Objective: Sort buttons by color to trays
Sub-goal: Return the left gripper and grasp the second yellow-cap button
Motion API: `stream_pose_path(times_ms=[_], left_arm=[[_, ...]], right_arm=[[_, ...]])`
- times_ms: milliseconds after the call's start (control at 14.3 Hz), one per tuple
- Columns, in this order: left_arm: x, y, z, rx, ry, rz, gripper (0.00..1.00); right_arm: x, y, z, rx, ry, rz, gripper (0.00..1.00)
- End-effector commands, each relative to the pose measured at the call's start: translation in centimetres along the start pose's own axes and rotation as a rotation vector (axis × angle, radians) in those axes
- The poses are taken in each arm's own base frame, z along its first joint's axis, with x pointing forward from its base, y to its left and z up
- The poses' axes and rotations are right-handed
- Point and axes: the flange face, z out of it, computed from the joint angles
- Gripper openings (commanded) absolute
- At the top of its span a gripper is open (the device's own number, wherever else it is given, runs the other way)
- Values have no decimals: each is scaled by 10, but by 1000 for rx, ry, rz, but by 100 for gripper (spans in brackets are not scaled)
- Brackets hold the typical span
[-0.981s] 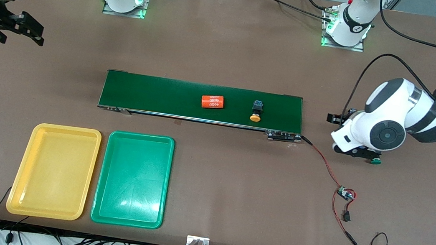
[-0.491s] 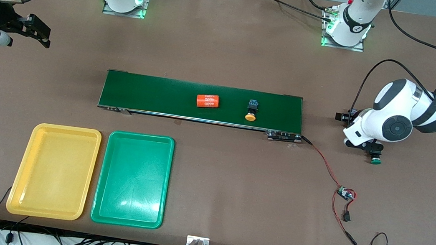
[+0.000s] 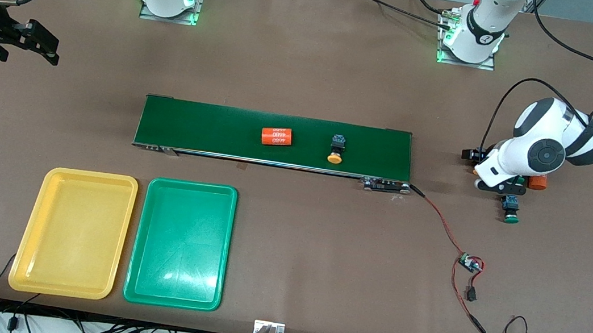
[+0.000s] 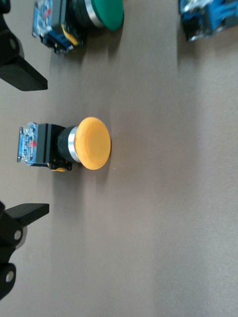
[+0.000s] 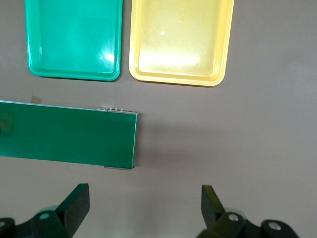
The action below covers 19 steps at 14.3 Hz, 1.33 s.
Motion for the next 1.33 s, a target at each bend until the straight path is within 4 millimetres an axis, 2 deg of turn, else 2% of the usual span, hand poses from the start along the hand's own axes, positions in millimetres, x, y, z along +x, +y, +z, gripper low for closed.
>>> stream_pose_path(times_ms=[0,140,210,280,350,491,631,701,771,981,1121,1192,1262], left_arm=[[1,3,10,-21,10,29,100],[1,3,12,-23,7,30,100],[1,3,12,-24,6,34,89],[1,4,13,-25,3,35,71],[1,5,17,-33,-5,37,62],[3,-3,27,-47,-23,19,54],[5,-3,22,-35,-20,18,44],[6,-4,16,-24,-22,18,35],[10,-4,3,-2,-25,19,33],[26,18,-67,51,-34,41,33],[30,59,-123,77,16,106,33],[29,89,-141,81,31,145,33],[26,117,-151,51,17,160,33]], right_arm=[[-2,5,-2,-11,1,9,100],[-1,6,-2,-10,3,12,100],[-1,5,-2,-5,3,13,100],[1,5,1,-6,-3,13,100],[2,4,2,-6,-4,6,100],[3,3,3,-12,-6,0,100],[3,4,1,-11,-2,3,100],[3,4,1,-11,-2,2,100],[3,4,0,-11,0,2,100],[3,5,-1,-11,3,3,100],[3,10,-8,-14,15,11,100],[2,17,-8,-14,16,24,100],[2,22,-8,-14,15,31,100]])
